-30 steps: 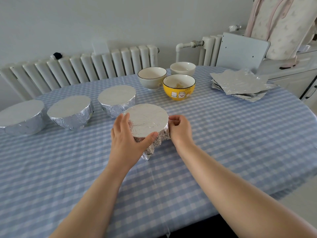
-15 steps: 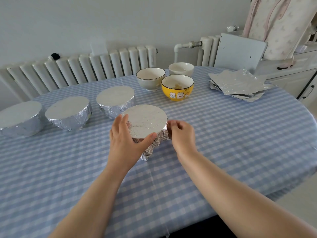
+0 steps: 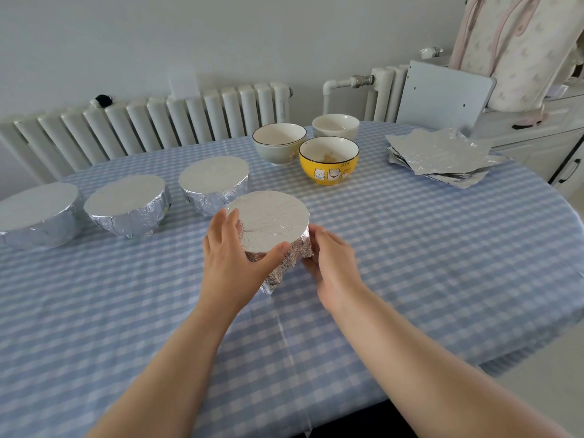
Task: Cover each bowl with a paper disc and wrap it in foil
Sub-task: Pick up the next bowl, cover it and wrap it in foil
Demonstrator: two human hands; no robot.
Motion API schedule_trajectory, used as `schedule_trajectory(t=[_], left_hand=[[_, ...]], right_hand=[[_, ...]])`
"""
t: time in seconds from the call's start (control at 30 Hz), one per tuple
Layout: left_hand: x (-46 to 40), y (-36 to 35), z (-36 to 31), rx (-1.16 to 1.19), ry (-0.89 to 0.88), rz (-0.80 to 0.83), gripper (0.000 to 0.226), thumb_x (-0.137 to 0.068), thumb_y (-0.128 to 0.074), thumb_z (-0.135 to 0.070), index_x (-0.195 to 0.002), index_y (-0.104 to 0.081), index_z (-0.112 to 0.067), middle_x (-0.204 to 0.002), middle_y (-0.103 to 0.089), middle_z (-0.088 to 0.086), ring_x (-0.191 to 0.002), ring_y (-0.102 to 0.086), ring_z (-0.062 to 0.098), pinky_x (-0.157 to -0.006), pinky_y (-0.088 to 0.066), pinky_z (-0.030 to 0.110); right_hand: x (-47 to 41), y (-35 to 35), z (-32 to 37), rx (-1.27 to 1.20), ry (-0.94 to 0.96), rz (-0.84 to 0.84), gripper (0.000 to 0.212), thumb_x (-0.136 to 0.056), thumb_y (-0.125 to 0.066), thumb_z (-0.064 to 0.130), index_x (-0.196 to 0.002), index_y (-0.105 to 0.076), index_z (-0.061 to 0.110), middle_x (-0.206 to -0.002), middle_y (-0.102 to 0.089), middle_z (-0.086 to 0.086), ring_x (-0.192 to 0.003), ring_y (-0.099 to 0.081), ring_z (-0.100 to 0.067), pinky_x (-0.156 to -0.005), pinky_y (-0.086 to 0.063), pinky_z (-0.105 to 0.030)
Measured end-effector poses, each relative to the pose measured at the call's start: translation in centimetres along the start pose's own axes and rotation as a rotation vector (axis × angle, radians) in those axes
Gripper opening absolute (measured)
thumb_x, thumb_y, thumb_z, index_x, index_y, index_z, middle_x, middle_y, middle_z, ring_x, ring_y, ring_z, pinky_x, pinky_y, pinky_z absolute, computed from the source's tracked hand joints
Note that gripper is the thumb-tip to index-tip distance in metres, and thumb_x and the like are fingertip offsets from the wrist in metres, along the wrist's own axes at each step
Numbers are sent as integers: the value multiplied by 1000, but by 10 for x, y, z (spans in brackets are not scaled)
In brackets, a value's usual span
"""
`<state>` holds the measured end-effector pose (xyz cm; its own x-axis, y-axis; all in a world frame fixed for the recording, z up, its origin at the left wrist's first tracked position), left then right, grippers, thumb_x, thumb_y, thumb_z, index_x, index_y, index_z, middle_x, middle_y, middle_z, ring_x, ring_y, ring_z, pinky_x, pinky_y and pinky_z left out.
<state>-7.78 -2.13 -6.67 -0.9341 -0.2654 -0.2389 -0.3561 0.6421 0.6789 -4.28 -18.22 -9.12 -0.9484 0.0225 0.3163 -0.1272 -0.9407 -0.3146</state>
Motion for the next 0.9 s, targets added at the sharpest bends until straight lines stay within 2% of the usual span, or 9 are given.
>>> schedule_trajectory(t=[0.13, 0.23, 0.33, 0.37, 0.47, 0.53, 0.67, 0.8, 0.9], left_hand=[[0, 1, -1, 5, -4, -16, 122, -56, -53, -84, -154, -20, -18, -162, -9, -1, -148, -12, 20, -119, -25, 43], [1, 1, -3, 3, -11, -32, 117, -60, -58, -79, -154, -21, -17, -163, -10, 1, -148, -12, 20, -119, -24, 41], [1, 0, -5, 4, -6, -19, 121, -57, -52, -83, -154, -20, -17, -163, -9, 0, -149, -11, 20, -119, -25, 43], [2, 1, -4, 4, -7, -21, 121, -58, -53, -83, -154, -20, -17, -163, -9, 0, -149, -11, 20, -119, -25, 43], [0, 1, -3, -15, -19, -37, 113, -66, -62, -76, -153, -23, -17, -162, -11, 1, -148, -12, 20, -119, -25, 42], [0, 1, -3, -13, -28, -44, 114, -65, -63, -76, -153, -24, -17, -162, -12, 0, -147, -14, 20, -118, -26, 41], [1, 5, -2, 2, -35, -48, 121, -58, -54, -86, -153, -25, -16, -160, -17, 0, -146, -19, 19, -117, -27, 40], [-1, 10, 13, 184, 4, -101, 113, -65, -39, -94, -143, -44, -12, -140, -35, -3, -136, -36, 21, -113, -35, 41], [-4, 12, 14, 107, -20, -141, 98, -69, -39, -84, -136, -54, -14, -128, -39, -4, -130, -36, 20, -110, -24, 25]], right_hand=[[1, -1, 9, 135, 39, 64, 28, -101, -53, 22, -86, -76, 14, -88, -77, -3, -82, -72, -16, -83, -58, -31], [-1, -2, 14, 326, 105, 71, 46, -100, -48, 45, -95, -73, 7, -96, -76, -8, -95, -70, -29, -95, -54, -48], [0, -6, 14, 394, 122, 96, 62, -93, -45, 61, -104, -69, 6, -106, -71, -16, -100, -66, -36, -95, -52, -54], [0, -6, 14, 384, 118, 96, 63, -93, -46, 62, -102, -70, 5, -105, -71, -16, -100, -66, -36, -95, -52, -53], [-4, -3, 13, 249, 32, 115, 42, -93, -59, 52, -94, -75, 13, -93, -77, -3, -97, -72, -22, -96, -54, -42], [-7, 0, 16, 194, -6, 158, 33, -91, -67, 41, -94, -75, 9, -93, -77, -7, -93, -73, -24, -92, -56, -39], [-16, 2, 26, 228, -27, 173, 21, -90, -70, 26, -92, -72, 5, -89, -76, -9, -81, -72, -22, -78, -58, -35], [-30, 1, 39, 308, -47, 177, 22, -89, -69, 26, -96, -70, 5, -93, -72, -11, -77, -66, -21, -70, -53, -34], [-35, -1, 39, 293, -35, 199, 20, -91, -66, 25, -97, -69, 6, -89, -72, -7, -72, -65, -18, -64, -53, -30]])
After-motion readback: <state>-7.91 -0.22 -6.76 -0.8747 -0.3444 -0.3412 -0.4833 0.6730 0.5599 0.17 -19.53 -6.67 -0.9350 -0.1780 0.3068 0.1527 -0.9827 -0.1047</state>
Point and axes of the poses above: each hand's wrist, its own x-axis away from the middle knuckle, its own y-axis out of the back of the hand, z = x × y, the point moved 4 cm from there along -x, towards the middle knuckle
